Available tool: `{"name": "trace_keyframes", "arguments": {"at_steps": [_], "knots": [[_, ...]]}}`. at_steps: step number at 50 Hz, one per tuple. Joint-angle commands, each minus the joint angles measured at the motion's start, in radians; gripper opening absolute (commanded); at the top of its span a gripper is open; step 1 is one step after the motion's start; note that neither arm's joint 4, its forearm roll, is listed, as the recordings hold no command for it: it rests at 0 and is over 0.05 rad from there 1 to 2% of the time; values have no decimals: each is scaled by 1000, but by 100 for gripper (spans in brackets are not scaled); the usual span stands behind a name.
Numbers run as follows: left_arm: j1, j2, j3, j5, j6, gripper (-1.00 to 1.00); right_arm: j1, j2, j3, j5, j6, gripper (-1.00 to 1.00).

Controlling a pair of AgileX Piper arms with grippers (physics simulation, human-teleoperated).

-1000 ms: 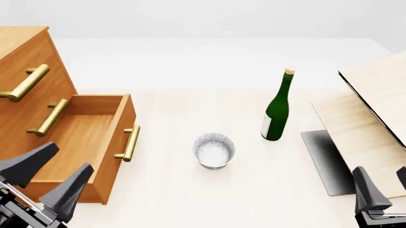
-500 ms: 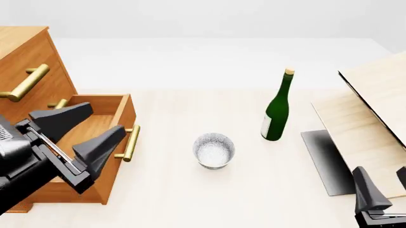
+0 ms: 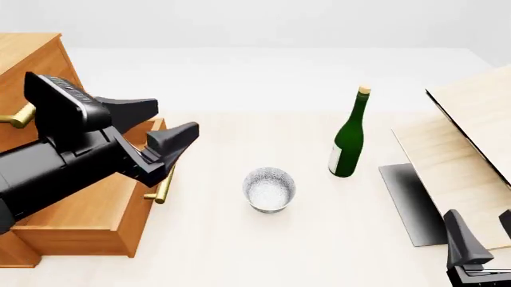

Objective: Put the bowl in the bottom drawer of the cabinet.

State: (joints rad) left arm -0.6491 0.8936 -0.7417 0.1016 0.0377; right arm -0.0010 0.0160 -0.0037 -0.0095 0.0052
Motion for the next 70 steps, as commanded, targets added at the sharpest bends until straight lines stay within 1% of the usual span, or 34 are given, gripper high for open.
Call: {"name": "trace_keyframes", "arguments": {"at_steps": [1, 8, 11, 17, 27, 28, 34, 46, 51, 57, 70], "knots": [[-25, 128, -118, 70, -26, 100, 0, 0, 0, 0, 0, 100], [-38, 216, -202, 131, -23, 100, 0, 0, 0, 0, 0, 100], [-31, 231, -215, 140, -21, 100, 0, 0, 0, 0, 0, 100], [-40, 303, -289, 203, -15, 100, 0, 0, 0, 0, 0, 100], [-45, 373, -351, 258, -15, 100, 0, 0, 0, 0, 0, 100], [-36, 386, -372, 278, -22, 100, 0, 0, 0, 0, 0, 100], [-40, 426, -391, 306, -36, 100, 0, 0, 0, 0, 0, 100], [-87, 537, -493, 364, -79, 100, 0, 0, 0, 0, 0, 100], [-102, 567, -513, 373, -94, 100, 0, 0, 0, 0, 0, 100], [-116, 614, -559, 405, -105, 100, 0, 0, 0, 0, 0, 100], [-117, 679, -604, 440, -115, 100, 0, 0, 0, 0, 0, 100]]}}
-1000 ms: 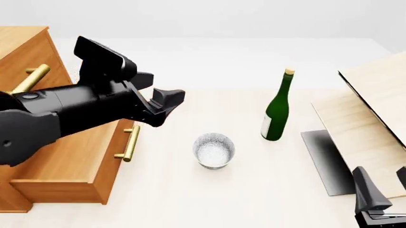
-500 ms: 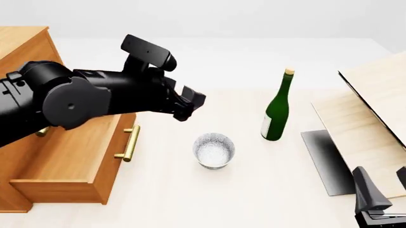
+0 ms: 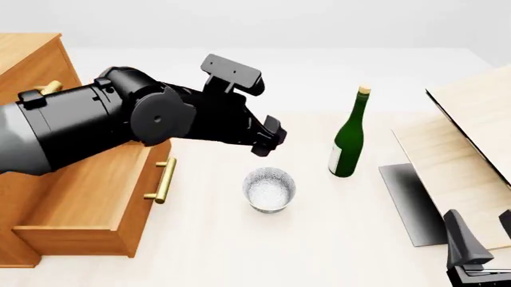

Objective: Put the bowl in the bottom drawer of the cabinet.

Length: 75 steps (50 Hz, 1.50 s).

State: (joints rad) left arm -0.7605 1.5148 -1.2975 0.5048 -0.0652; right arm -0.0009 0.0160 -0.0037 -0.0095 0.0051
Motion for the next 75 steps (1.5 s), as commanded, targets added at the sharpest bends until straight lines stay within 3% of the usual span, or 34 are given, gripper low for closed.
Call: {"name": "trace_keyframes", "arguments": {"at_steps": [1, 27, 50, 75], "knots": [[-6, 61, -51, 38, -11, 100, 0, 0, 0, 0, 0, 100], [7, 282, -252, 118, -9, 100, 0, 0, 0, 0, 0, 100], [-5, 434, -369, 151, -26, 100, 0, 0, 0, 0, 0, 100], [-45, 499, -356, 131, -64, 100, 0, 0, 0, 0, 0, 100]]}}
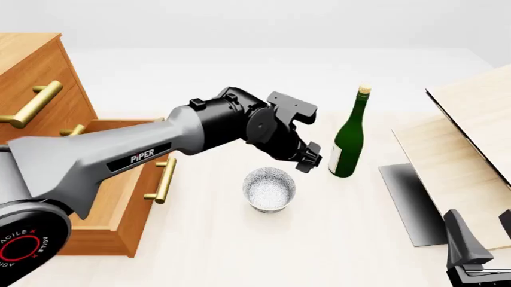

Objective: Put the bowl in the bottom drawer of the cabinet.

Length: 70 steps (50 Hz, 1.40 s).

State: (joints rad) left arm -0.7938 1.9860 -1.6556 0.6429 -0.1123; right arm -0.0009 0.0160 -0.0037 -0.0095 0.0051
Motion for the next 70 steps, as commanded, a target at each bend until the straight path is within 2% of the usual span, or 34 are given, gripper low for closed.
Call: {"name": "trace_keyframes", "arguments": {"at_steps": [1, 27, 70], "knots": [[-12, 29, 3, -7, -18, 100, 0, 0, 0, 0, 0, 100], [-43, 47, 69, -47, -71, 100, 0, 0, 0, 0, 0, 100], [-28, 92, 142, -102, -101, 100, 0, 0, 0, 0, 0, 100]]}}
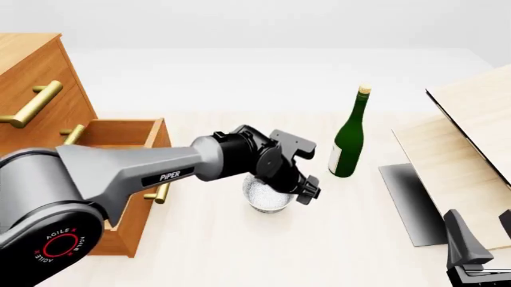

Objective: Put the bowl in the bottom drawer of the cabinet.

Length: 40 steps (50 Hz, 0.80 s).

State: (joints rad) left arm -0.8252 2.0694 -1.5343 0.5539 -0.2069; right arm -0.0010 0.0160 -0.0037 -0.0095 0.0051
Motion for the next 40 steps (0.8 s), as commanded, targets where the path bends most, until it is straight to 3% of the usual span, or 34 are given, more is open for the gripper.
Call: {"name": "trace_keyframes", "arguments": {"at_steps": [1, 40], "knots": [[3, 9, 22, -13, -7, 100, 0, 0, 0, 0, 0, 100], [4, 42, 38, -38, -32, 100, 0, -1, 0, 0, 0, 100]]}}
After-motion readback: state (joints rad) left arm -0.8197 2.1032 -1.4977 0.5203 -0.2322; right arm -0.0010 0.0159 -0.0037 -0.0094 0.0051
